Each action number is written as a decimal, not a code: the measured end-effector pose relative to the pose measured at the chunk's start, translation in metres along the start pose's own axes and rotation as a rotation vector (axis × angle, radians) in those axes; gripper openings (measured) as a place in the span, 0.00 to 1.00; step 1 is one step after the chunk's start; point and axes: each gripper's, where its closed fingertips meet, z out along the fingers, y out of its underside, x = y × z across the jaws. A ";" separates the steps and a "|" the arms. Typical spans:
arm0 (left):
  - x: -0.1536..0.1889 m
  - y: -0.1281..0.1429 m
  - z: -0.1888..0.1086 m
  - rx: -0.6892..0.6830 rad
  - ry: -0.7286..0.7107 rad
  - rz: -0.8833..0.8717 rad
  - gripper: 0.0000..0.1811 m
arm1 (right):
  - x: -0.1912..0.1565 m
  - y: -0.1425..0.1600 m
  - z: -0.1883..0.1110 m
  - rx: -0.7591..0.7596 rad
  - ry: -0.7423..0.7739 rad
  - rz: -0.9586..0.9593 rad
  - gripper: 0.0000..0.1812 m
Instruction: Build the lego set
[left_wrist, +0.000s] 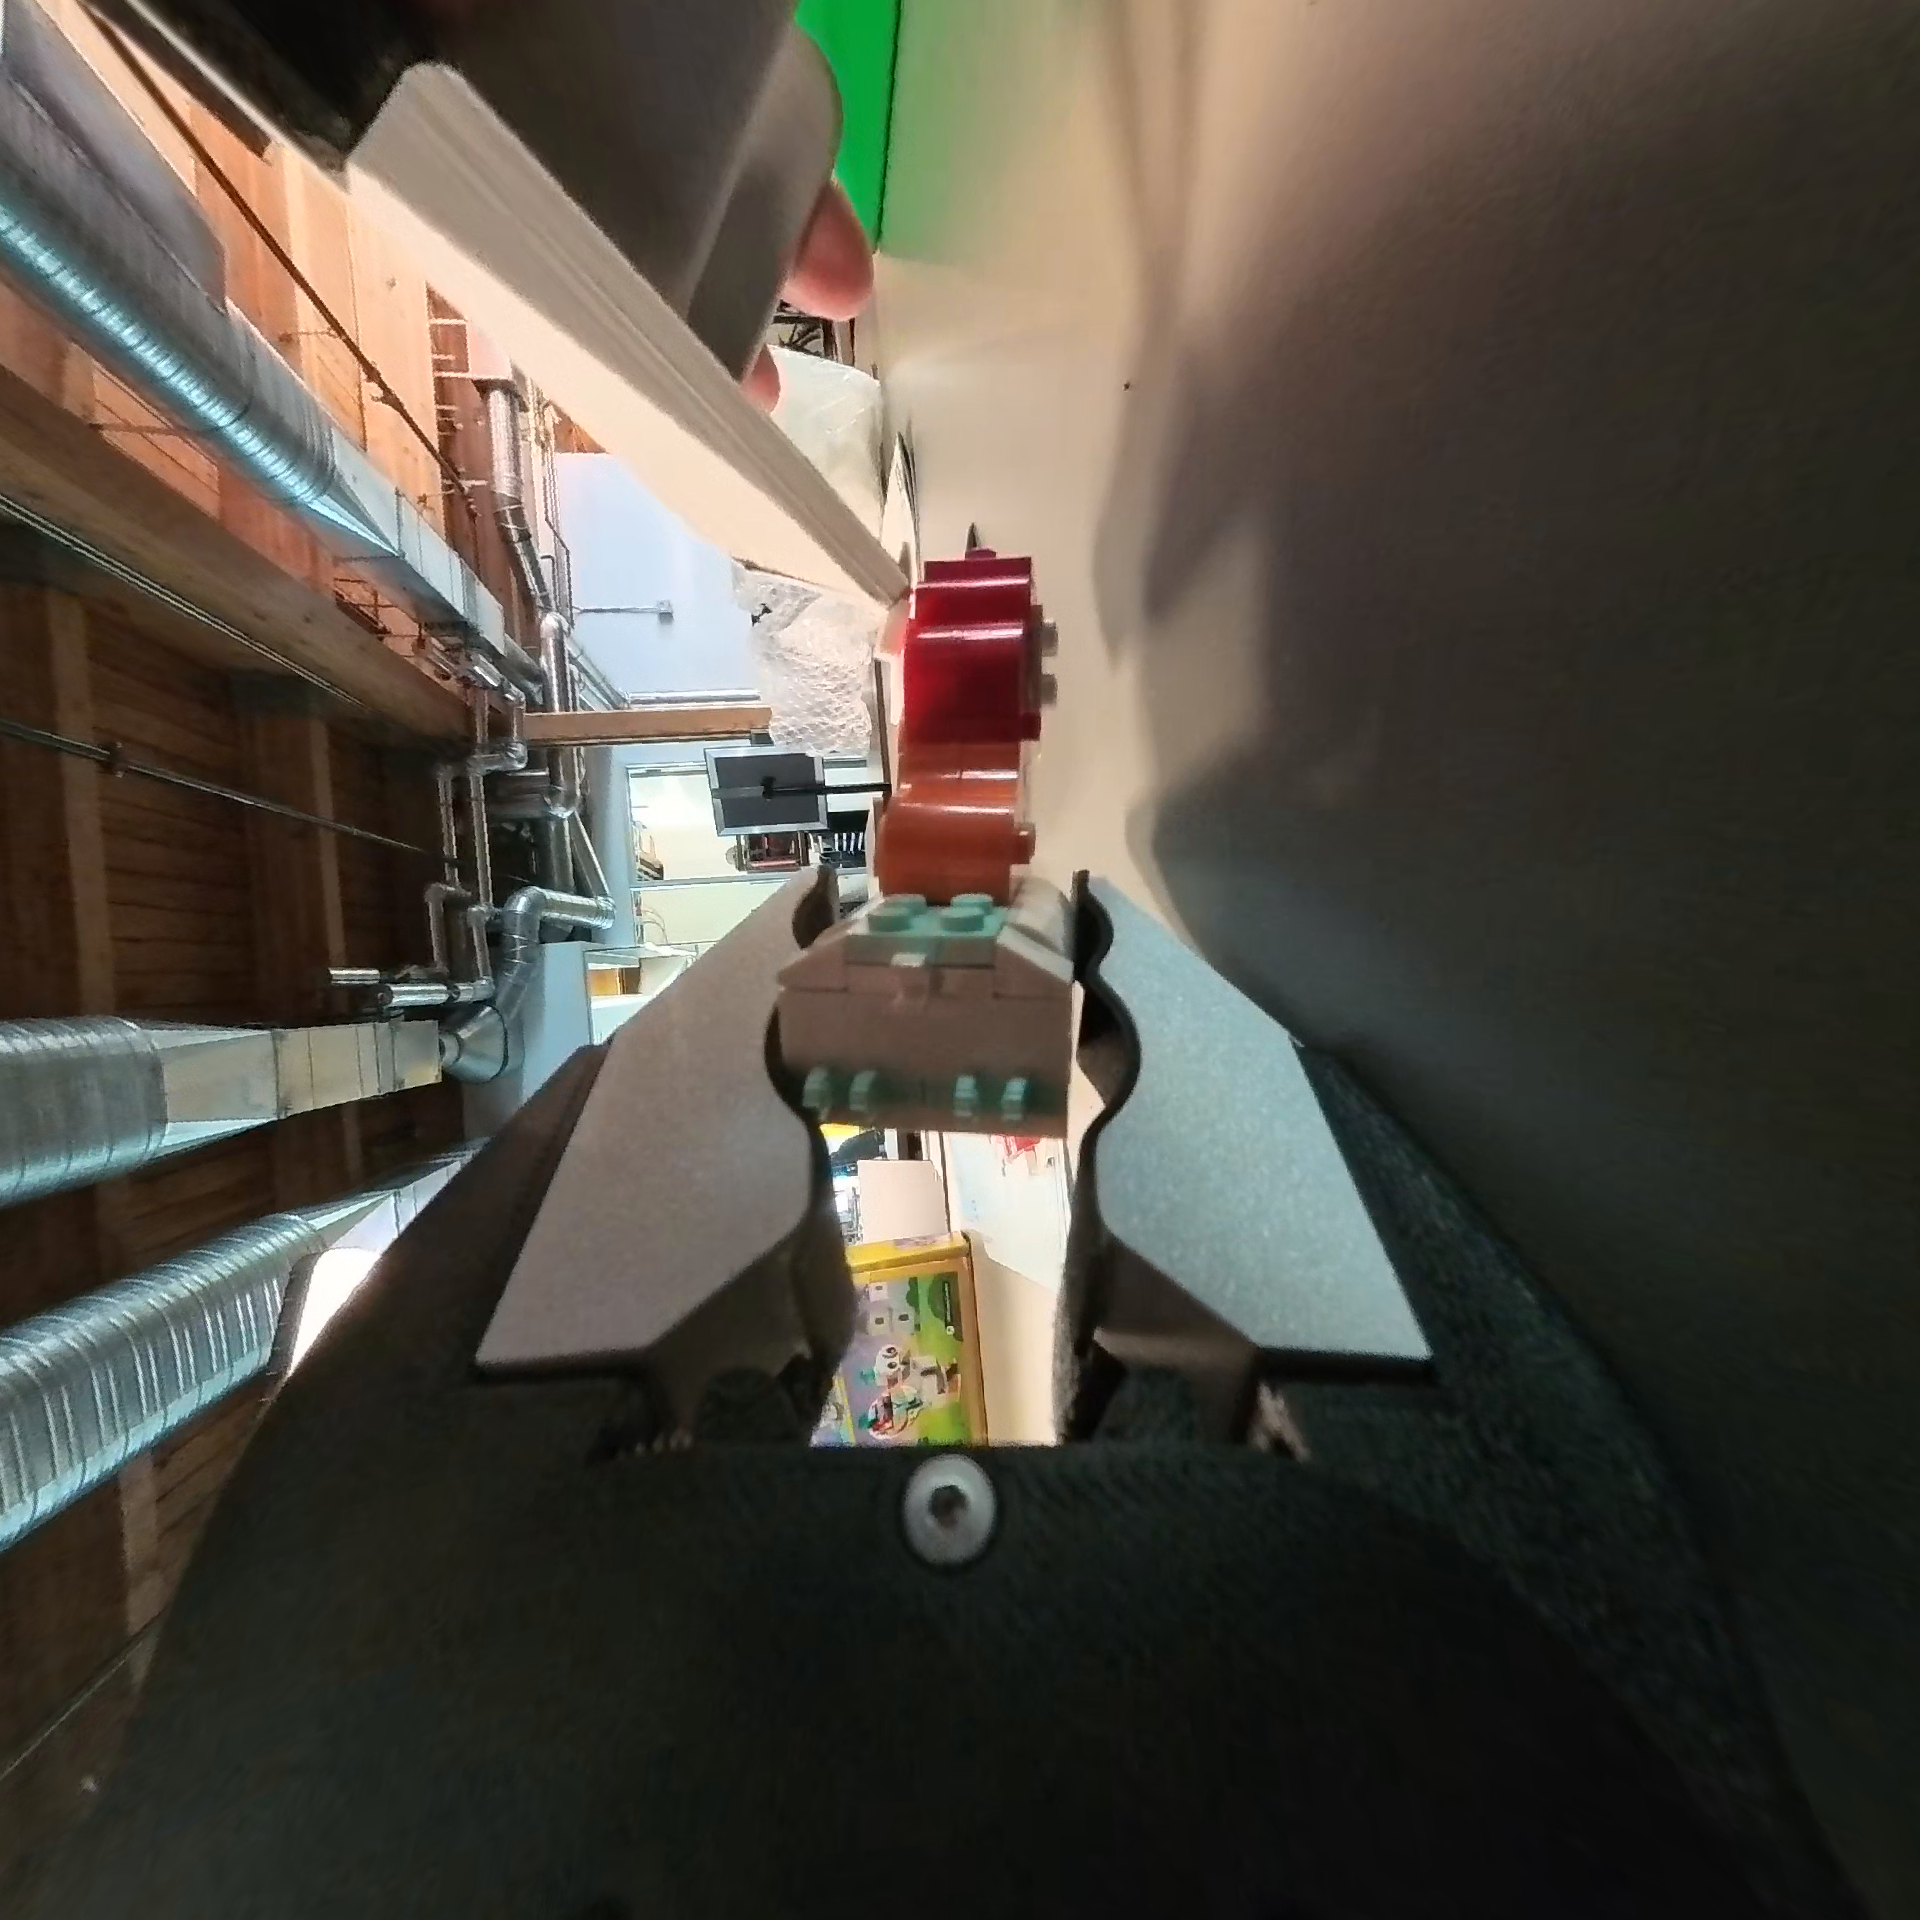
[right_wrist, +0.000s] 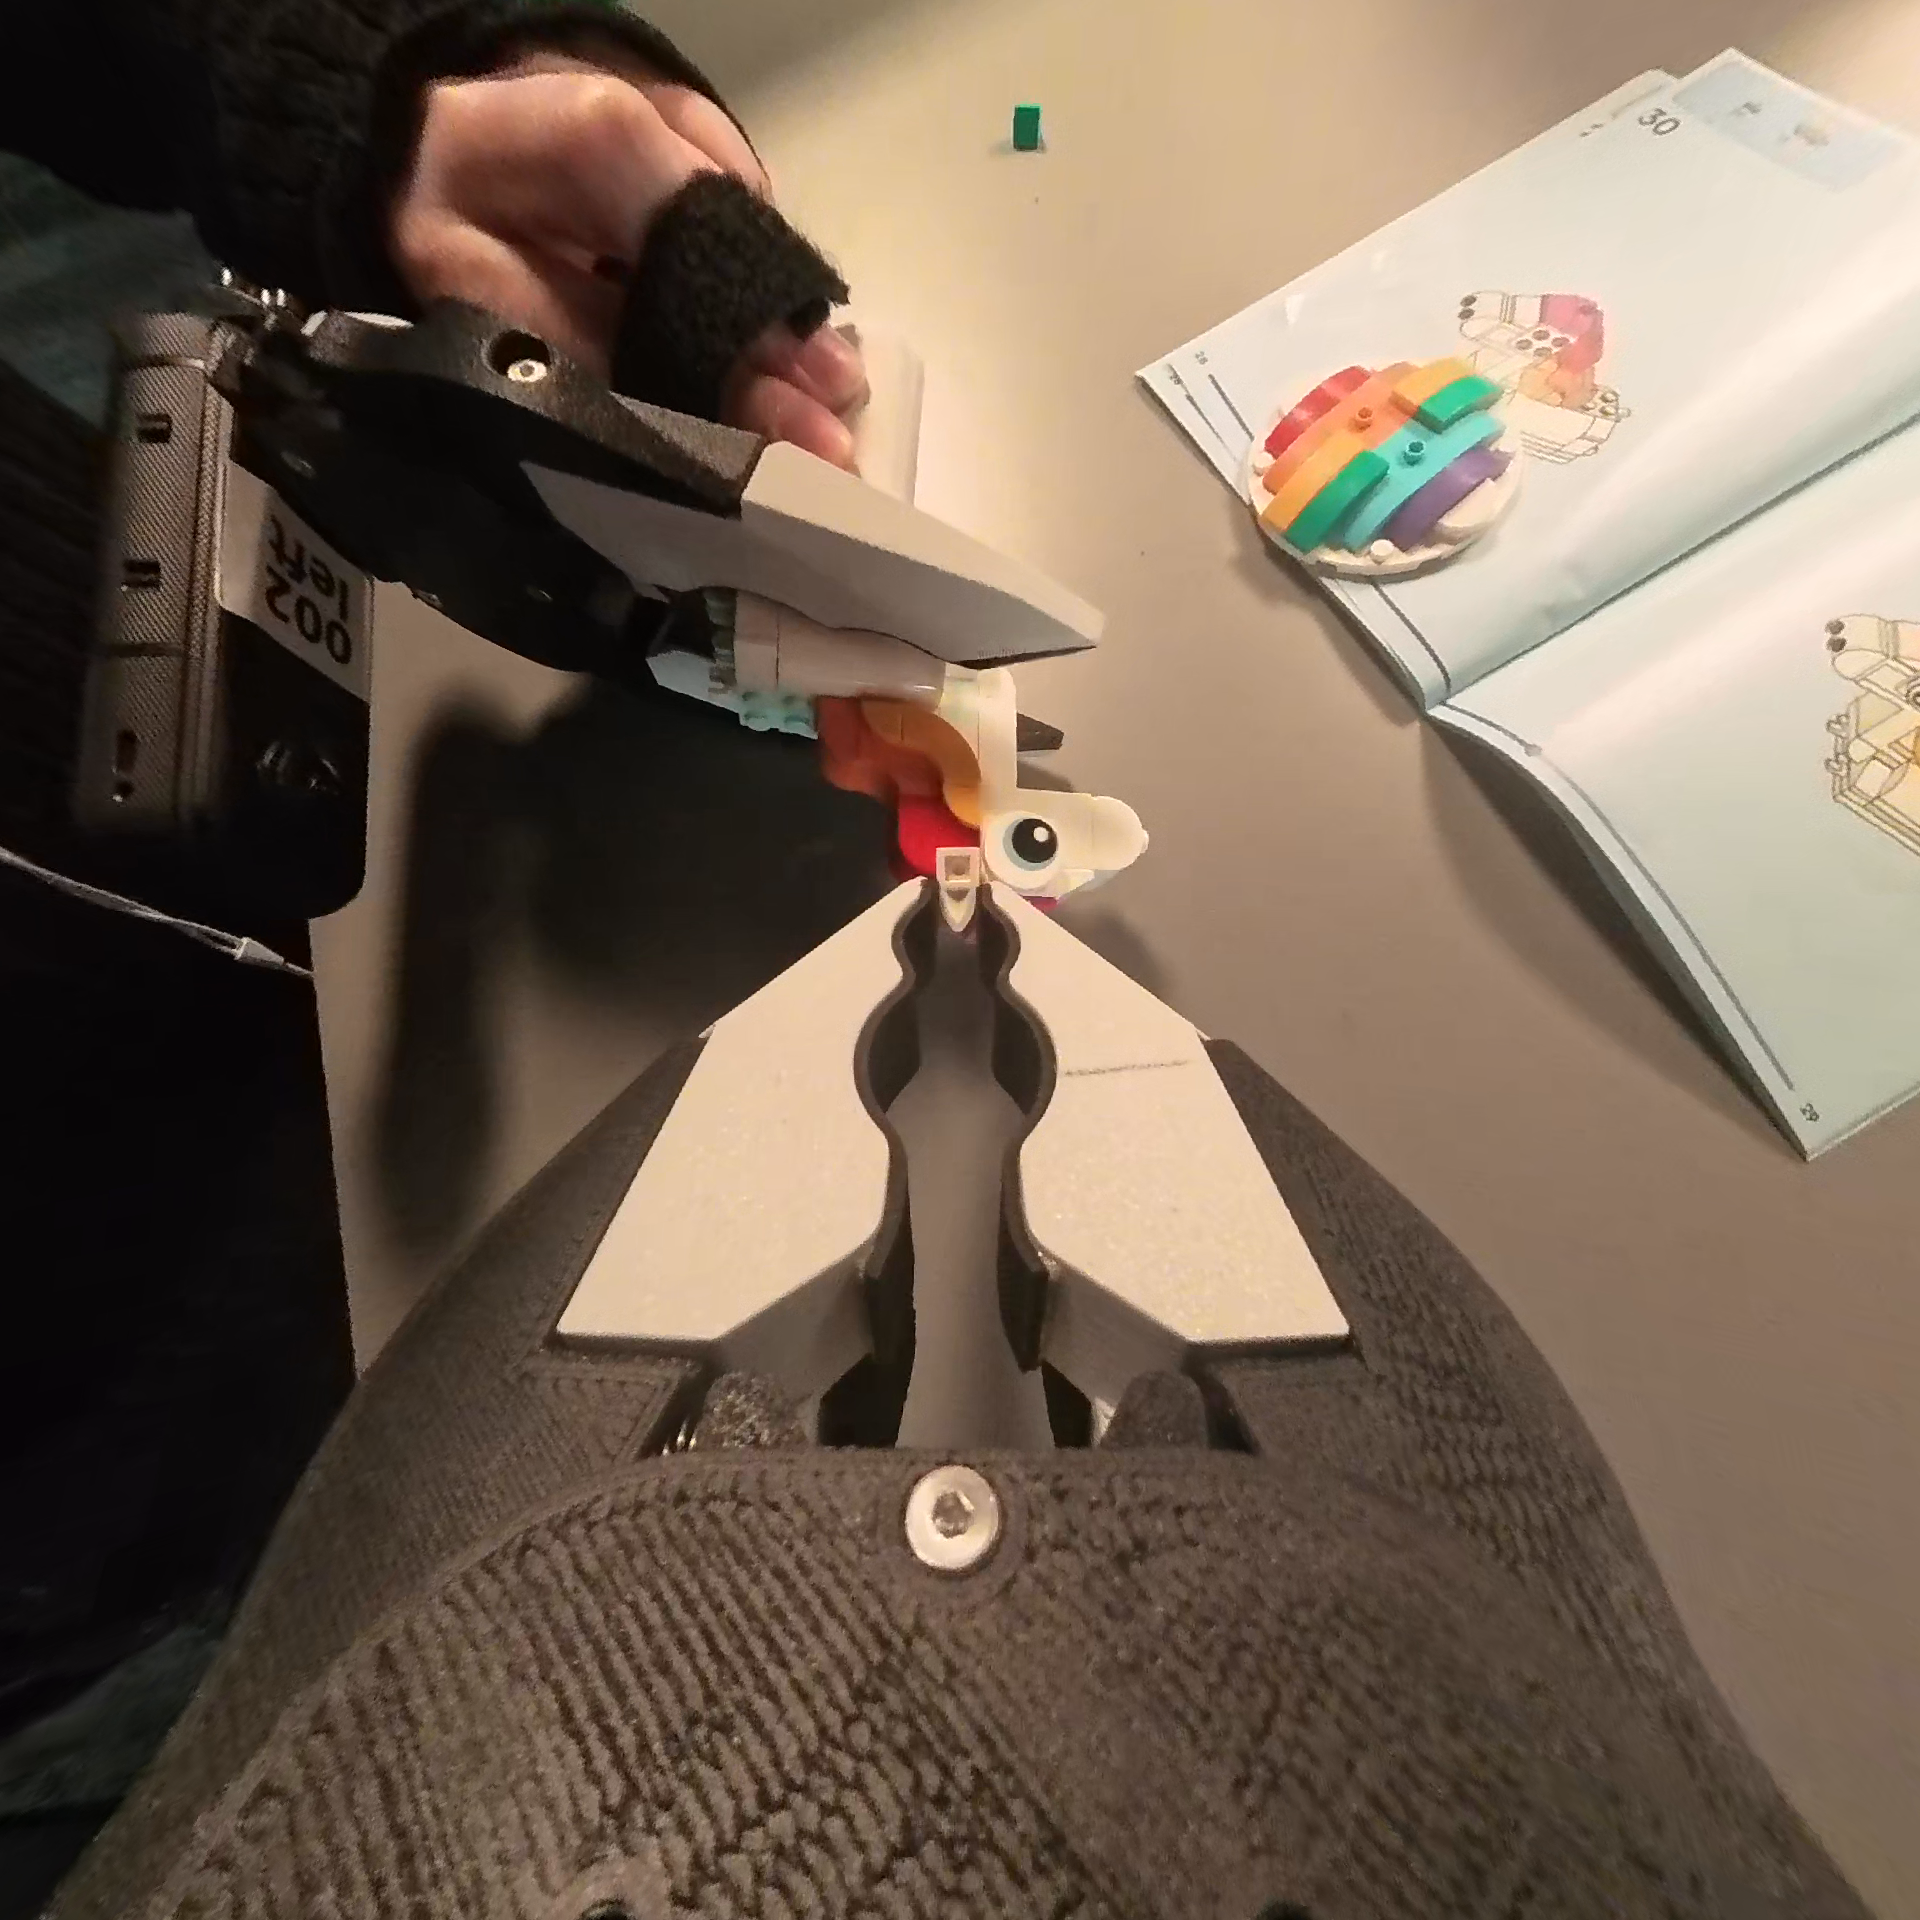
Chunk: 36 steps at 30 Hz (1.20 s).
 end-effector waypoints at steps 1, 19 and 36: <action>0.000 0.000 0.000 0.000 0.000 0.000 0.24 | 0.000 0.000 0.000 -0.003 0.001 0.001 0.03; 0.000 0.001 0.001 0.000 0.013 -0.019 0.24 | 0.004 -0.001 0.002 -0.024 0.077 -0.044 0.04; 0.005 0.004 0.003 -0.006 0.051 -0.065 0.24 | -0.003 -0.008 -0.002 0.082 0.425 -0.519 0.22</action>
